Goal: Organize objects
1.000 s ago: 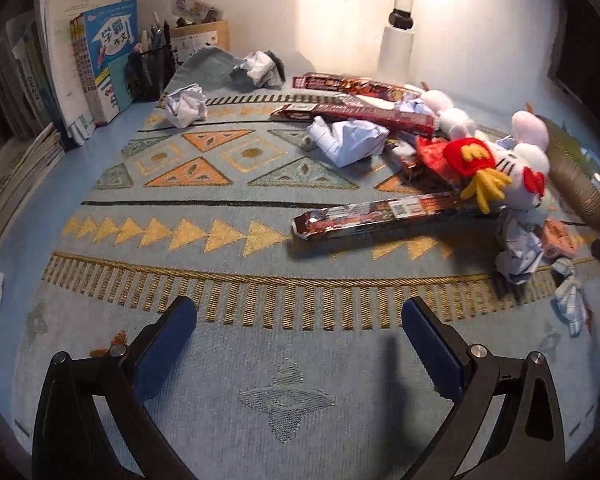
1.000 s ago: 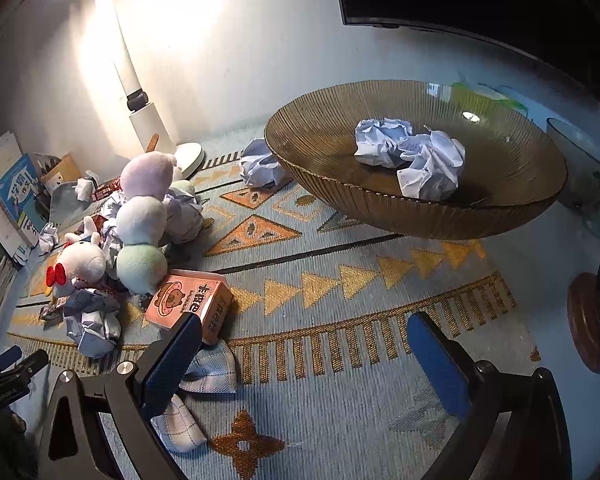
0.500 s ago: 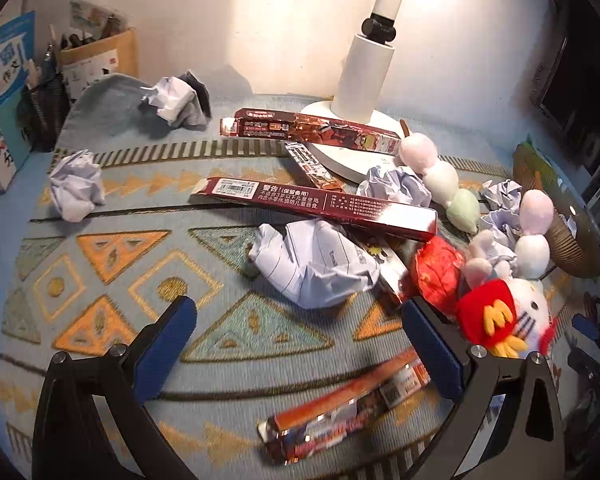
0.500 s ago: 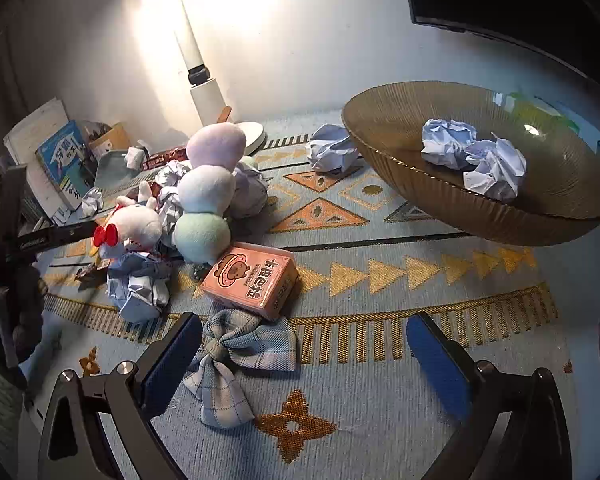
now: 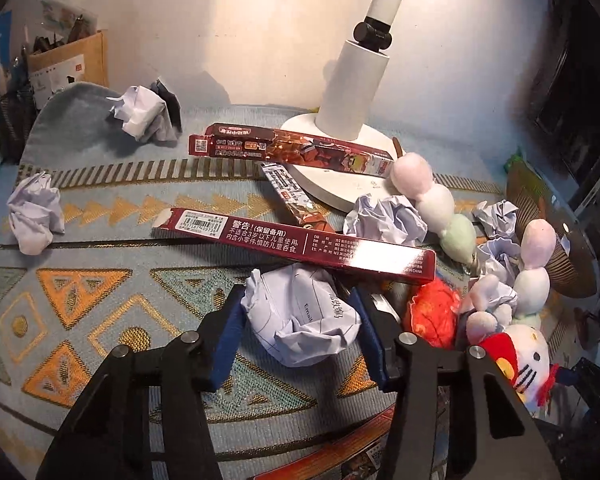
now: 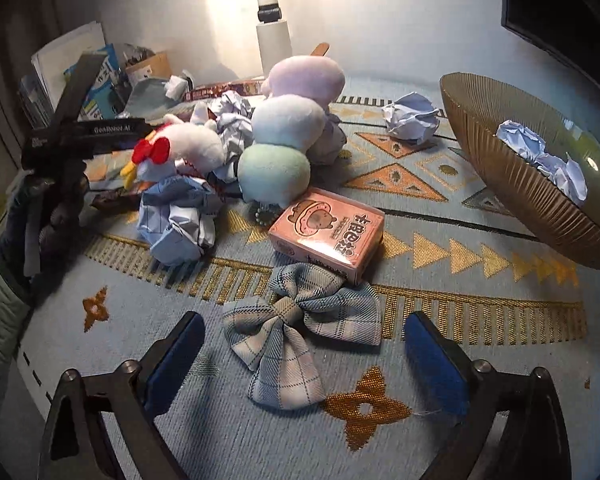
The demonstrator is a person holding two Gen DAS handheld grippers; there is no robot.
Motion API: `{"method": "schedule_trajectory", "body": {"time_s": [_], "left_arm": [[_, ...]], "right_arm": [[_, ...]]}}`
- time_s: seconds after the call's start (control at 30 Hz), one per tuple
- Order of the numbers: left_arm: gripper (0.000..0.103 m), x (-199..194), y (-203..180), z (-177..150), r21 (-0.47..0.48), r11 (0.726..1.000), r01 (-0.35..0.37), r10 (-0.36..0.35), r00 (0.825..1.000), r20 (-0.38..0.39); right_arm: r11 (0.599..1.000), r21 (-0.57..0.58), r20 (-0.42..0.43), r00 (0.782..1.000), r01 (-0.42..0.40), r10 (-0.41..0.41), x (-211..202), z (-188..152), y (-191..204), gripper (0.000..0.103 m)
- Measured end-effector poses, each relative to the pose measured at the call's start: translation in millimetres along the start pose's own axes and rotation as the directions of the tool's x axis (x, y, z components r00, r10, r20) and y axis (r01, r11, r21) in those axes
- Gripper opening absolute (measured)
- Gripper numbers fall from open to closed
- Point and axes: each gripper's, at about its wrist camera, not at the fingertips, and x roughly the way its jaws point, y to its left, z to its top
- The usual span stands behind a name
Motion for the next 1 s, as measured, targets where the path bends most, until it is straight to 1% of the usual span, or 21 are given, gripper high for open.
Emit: {"method": "schedule_trajectory", "body": {"time_s": [0.03, 0.1, 0.13, 0.17, 0.27, 0.37, 0.43, 0.5, 0.53, 0.67, 0.73, 0.77, 0.83, 0.87, 0.9, 0.93, 0.97, 1.0], "left_arm": [[0.048, -1.7, 2.1, -1.1, -0.01, 1.0, -0.001, 0.001, 1.0, 0.004], [0.045, -8.2, 7.3, -5.2, -0.031, 1.0, -0.008, 0.008, 1.0, 0.017], [0.045, -13.1, 10.0, -7.6, -0.041, 0.999, -0.01, 0.011, 1.0, 0.027], [0.044, -20.4, 13.1, -10.2, -0.053, 0.999, -0.009, 0.012, 0.999, 0.038], [0.044, -51.4, 19.9, -22.2, -0.089, 0.996, 0.013, -0.006, 0.997, 0.083], [0.044, -85.2, 21.0, -40.3, -0.106, 0.994, 0.021, -0.008, 0.993, 0.12], [0.044, -99.4, 16.5, -54.4, -0.108, 0.994, 0.028, -0.015, 0.992, 0.124], [0.044, -116.8, 9.3, -75.5, -0.099, 0.994, 0.047, -0.034, 0.991, 0.13], [0.044, -122.7, 3.4, -85.6, -0.094, 0.994, 0.053, -0.04, 0.991, 0.131], [0.044, -126.9, -21.6, -121.1, -0.075, 0.994, 0.085, -0.076, 0.989, 0.125], [0.044, -119.6, -36.9, -131.0, -0.048, 0.997, 0.056, -0.051, 0.992, 0.114], [0.044, -114.2, -42.6, -132.9, -0.036, 0.999, 0.038, -0.033, 0.994, 0.108], [0.045, -103.8, -49.9, -133.0, -0.025, 0.999, 0.023, -0.021, 0.995, 0.101], [0.045, -98.7, -51.6, -131.4, -0.021, 1.0, 0.007, -0.005, 0.995, 0.098], [0.045, -92.9, -53.4, -129.9, -0.015, 1.0, -0.011, 0.012, 0.996, 0.085], [0.045, -87.5, -56.3, -128.3, 0.002, 1.0, -0.017, 0.017, 0.998, 0.063], [0.046, -85.0, -60.0, -127.9, 0.026, 1.0, -0.016, 0.015, 0.998, 0.055], [0.047, -84.1, -63.1, -129.1, 0.047, 0.999, -0.02, 0.018, 0.998, 0.052]], "right_arm": [[1.0, 0.007, 0.01, 1.0, 0.006, -0.006, -1.1, -0.3, -1.4, 0.073], [1.0, 0.022, 0.026, 1.0, 0.006, -0.006, -3.3, -1.6, -4.9, 0.061], [1.0, 0.03, 0.038, 0.999, -0.003, 0.002, -4.4, -2.3, -7.4, 0.041], [0.999, 0.037, 0.042, 0.999, -0.014, 0.012, -5.1, -3.4, -10.0, 0.033], [0.999, 0.043, 0.073, 0.997, -0.021, 0.018, -10.2, -4.1, -9.3, 0.03], [0.999, 0.023, 0.111, 0.994, -0.028, 0.026, -18.9, -7.2, -3.8, 0.029], [0.999, 0.008, 0.123, 0.992, -0.042, 0.041, -25.3, -10.9, 0.1, 0.029], [0.996, -0.002, 0.116, 0.989, -0.093, 0.093, -30.6, -17.9, 6.7, 0.029], [0.995, -0.018, 0.114, 0.988, -0.102, 0.103, -34.2, -22.5, 12.0, 0.029], [0.993, -0.092, 0.099, 0.991, -0.079, 0.088, -41.9, -41.5, 33.2, 0.03], [0.993, -0.099, 0.084, 0.994, -0.059, 0.068, -39.8, -47.6, 35.6, 0.029], [0.994, -0.093, 0.075, 0.995, -0.053, 0.06, -38.0, -49.8, 34.5, 0.029], [0.995, -0.078, 0.057, 0.997, -0.056, 0.06, -35.5, -53.0, 30.7, 0.031], [0.996, -0.069, 0.044, 0.997, -0.061, 0.064, -33.8, -53.7, 28.6, 0.037], [0.995, -0.058, 0.04, 0.996, -0.079, 0.082, -34.4, -54.3, 26.5, 0.041], [0.993, -0.04, 0.037, 0.993, -0.108, 0.11, -36.2, -55.0, 23.6, 0.054], [0.991, -0.005, 0.04, 0.99, -0.135, 0.135, -38.3, -56.2, 20.1, 0.069], [0.991, 0.019, 0.05, 0.99, -0.134, 0.133, -39.8, -57.0, 18.3, 0.074]]}}
